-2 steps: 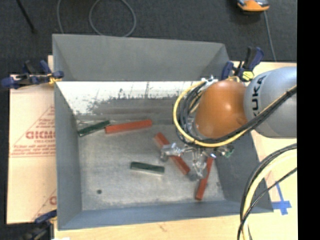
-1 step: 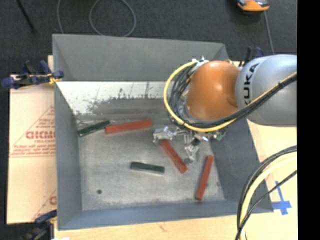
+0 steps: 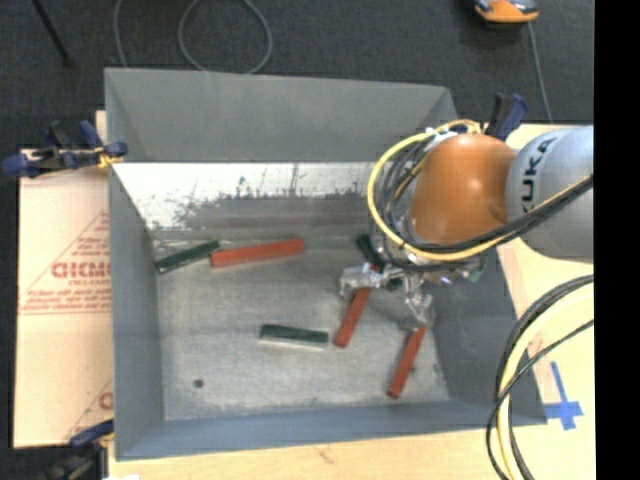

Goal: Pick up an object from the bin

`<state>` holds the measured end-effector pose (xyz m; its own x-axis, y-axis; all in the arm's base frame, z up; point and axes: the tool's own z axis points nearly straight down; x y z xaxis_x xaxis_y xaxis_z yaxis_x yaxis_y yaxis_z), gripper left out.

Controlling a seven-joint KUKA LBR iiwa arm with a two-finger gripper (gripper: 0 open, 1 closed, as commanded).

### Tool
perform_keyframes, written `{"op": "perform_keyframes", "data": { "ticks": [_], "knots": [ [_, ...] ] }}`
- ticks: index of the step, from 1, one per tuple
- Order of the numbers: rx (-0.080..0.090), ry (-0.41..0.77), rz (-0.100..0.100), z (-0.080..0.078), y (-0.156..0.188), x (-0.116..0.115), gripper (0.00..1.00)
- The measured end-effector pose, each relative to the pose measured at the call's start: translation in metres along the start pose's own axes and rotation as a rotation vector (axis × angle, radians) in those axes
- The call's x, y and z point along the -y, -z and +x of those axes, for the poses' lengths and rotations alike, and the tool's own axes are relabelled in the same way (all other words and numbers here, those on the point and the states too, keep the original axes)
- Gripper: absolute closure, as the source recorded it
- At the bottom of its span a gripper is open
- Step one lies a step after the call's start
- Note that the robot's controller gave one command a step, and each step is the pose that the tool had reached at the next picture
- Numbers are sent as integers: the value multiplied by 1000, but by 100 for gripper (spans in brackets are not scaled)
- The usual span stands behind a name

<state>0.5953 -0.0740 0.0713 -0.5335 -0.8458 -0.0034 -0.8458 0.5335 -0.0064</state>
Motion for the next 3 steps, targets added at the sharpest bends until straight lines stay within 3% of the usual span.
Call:
{"op": "perform_keyframes", "data": {
  "ticks": [1, 2, 3],
  "knots": [
    [2, -3, -2, -1, 1, -1, 100],
    [1, 26, 4, 11, 85, -4, 100],
    [2, 29, 4, 0, 161, -7, 100]
  ]
}}
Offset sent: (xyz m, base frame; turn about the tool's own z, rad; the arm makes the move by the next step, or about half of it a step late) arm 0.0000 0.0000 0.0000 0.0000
